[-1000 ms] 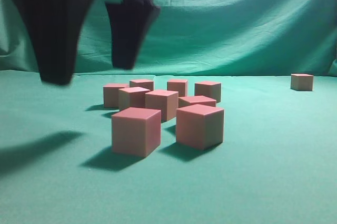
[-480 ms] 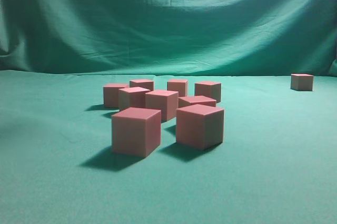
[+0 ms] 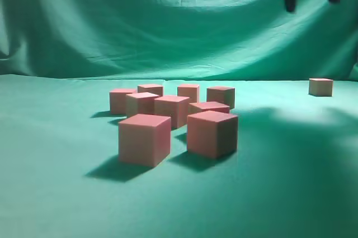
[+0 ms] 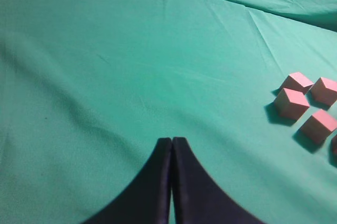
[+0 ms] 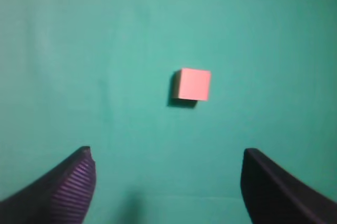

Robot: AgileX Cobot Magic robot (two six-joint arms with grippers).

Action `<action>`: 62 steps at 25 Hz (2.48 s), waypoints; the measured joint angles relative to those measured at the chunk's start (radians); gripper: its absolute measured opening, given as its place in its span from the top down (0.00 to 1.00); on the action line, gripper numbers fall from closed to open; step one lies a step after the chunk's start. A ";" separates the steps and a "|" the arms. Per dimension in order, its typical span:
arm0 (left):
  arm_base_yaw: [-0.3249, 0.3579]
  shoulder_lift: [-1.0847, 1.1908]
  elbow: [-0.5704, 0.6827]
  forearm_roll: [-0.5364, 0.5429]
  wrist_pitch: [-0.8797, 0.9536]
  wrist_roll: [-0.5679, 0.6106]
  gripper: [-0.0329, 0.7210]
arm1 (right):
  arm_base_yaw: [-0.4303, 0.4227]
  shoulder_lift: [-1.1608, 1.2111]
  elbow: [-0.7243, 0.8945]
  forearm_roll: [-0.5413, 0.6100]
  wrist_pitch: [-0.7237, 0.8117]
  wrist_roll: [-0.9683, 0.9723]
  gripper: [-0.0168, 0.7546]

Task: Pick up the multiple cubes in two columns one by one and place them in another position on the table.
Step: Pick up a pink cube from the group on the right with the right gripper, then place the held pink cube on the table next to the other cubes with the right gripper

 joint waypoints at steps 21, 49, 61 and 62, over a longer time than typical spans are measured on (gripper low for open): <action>0.000 0.000 0.000 0.000 0.000 0.000 0.96 | -0.193 0.284 0.000 0.138 -0.303 -0.018 0.27; 0.000 0.000 0.000 0.000 0.000 0.000 0.96 | -0.193 0.149 0.000 0.288 -0.237 -0.018 0.64; 0.000 0.000 0.000 0.000 0.000 0.000 0.96 | -0.026 -0.166 0.000 0.357 0.004 -0.129 0.64; 0.000 0.000 0.000 0.000 0.000 0.000 0.96 | 0.002 -0.182 0.000 0.359 0.006 -0.136 0.64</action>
